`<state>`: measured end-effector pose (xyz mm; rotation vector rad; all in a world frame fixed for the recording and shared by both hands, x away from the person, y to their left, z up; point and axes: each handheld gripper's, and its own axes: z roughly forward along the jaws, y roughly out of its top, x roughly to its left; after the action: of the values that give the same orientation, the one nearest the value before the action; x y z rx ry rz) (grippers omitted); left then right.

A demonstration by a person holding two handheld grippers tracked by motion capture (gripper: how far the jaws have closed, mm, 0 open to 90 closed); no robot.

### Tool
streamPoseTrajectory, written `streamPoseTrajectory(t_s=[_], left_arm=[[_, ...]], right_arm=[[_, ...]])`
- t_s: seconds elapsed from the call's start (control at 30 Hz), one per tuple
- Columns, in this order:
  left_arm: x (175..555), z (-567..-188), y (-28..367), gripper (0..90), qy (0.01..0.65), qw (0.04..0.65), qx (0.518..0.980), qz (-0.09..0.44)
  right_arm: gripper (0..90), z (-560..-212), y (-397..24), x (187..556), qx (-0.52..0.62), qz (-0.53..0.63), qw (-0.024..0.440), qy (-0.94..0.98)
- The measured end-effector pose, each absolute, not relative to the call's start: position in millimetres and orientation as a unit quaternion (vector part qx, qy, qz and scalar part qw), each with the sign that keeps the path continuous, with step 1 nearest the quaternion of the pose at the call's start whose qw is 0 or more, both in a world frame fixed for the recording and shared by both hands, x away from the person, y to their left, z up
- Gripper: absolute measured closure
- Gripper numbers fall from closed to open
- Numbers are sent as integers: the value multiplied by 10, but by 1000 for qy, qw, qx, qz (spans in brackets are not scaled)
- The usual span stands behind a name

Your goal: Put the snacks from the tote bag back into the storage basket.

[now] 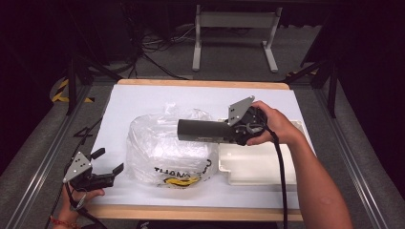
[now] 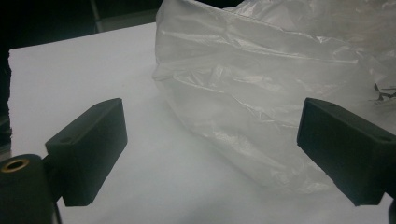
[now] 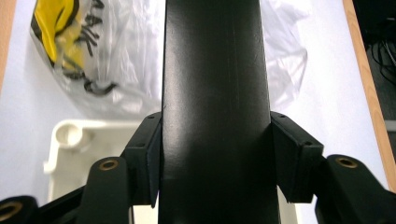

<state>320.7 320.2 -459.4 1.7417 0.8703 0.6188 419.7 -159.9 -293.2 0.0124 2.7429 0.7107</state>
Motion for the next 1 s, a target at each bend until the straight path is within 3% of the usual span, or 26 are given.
streamPoseTrajectory(t_s=[0.43, 1.0], left_arm=[[3212, -4589, 3204, 93, 367, 517, 730, 256], [3219, -4595, 3198, 93, 368, 520, 726, 257]], right_arm=[[431, -2905, -2114, 4129, 32, 239, 157, 958], [430, -2922, -2473, 4067, 50, 245, 158, 955]])
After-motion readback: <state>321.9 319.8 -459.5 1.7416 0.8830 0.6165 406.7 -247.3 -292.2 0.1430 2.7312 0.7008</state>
